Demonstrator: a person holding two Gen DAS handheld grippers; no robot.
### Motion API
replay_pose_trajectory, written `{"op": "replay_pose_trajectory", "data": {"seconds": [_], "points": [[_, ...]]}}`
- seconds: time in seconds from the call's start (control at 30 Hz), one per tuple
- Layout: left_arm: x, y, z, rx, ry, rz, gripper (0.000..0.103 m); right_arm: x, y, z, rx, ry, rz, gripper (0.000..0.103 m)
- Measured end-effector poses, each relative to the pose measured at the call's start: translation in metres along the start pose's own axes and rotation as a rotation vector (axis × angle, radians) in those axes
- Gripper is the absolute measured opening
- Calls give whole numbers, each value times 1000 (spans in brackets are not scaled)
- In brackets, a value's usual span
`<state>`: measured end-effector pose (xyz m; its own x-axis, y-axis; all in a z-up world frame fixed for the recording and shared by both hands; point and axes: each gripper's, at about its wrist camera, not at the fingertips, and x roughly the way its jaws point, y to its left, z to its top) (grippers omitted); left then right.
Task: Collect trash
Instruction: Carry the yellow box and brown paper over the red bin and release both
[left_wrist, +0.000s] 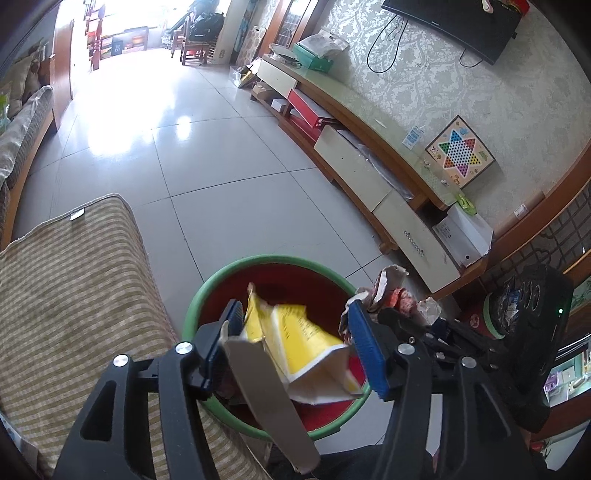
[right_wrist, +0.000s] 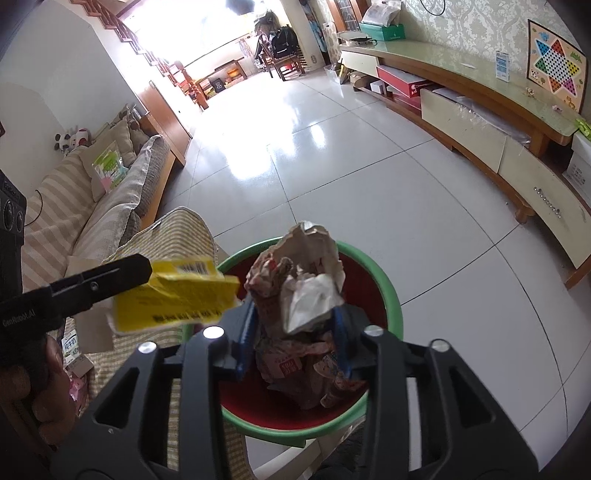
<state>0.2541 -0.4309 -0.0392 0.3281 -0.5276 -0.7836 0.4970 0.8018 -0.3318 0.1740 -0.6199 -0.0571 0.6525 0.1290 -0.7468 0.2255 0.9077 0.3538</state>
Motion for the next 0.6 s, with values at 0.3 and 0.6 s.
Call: {"op": "replay_pose_trajectory", "data": {"seconds": [0.3, 0.6], "points": [[-17, 18, 1, -63, -62, 19, 94, -1, 5, -5, -2, -9, -51, 99], [-44, 31, -3, -95, -94, 8, 95, -9, 14, -8, 52, -17, -74, 99]]}}
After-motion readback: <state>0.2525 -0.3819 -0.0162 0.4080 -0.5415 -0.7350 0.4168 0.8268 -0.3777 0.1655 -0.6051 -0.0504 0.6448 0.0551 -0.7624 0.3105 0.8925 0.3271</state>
